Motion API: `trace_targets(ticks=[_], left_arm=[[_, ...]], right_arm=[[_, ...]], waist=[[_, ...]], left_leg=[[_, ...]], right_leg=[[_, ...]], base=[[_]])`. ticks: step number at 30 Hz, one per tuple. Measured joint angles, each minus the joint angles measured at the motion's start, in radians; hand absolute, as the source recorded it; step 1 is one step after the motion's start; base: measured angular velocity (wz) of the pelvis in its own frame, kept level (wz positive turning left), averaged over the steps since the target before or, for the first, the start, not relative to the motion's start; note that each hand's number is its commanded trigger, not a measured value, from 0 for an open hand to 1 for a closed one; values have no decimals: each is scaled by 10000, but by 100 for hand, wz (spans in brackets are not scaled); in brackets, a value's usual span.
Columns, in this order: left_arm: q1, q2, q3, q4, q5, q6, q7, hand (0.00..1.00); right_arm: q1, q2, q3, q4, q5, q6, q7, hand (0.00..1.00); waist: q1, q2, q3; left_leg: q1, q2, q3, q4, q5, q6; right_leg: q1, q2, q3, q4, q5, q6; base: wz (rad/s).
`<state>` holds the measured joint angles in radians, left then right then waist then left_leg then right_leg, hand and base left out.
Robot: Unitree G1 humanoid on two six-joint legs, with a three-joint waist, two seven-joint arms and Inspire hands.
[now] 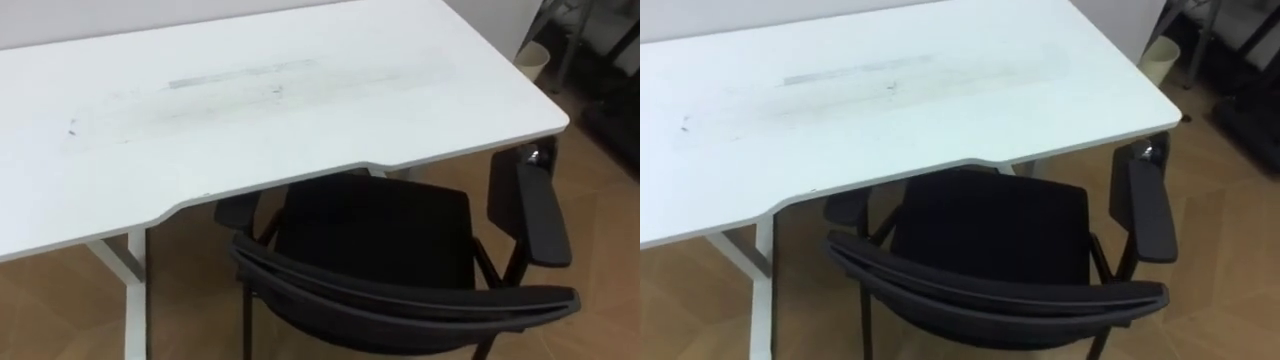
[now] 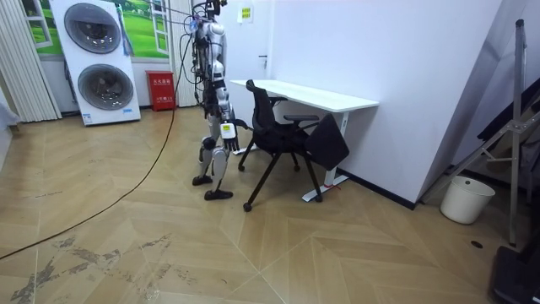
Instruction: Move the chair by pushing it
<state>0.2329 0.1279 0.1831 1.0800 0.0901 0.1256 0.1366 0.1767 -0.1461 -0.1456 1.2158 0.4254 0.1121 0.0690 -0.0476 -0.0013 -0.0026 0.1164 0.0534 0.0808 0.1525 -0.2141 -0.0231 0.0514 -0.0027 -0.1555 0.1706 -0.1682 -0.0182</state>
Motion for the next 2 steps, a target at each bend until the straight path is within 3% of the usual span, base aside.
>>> trace_targets(ticks=[2], left_arm=[[-111,-8,-108,-3,15,0,-167,0]], right_arm=[[10,59,112,73,71,3,202,0]], waist=[[3,-17,-2]], left_leg=[[15,2,11,0,0,0]], right_leg=[[-6,10,45,-19,-2,0]], base=[[0]])
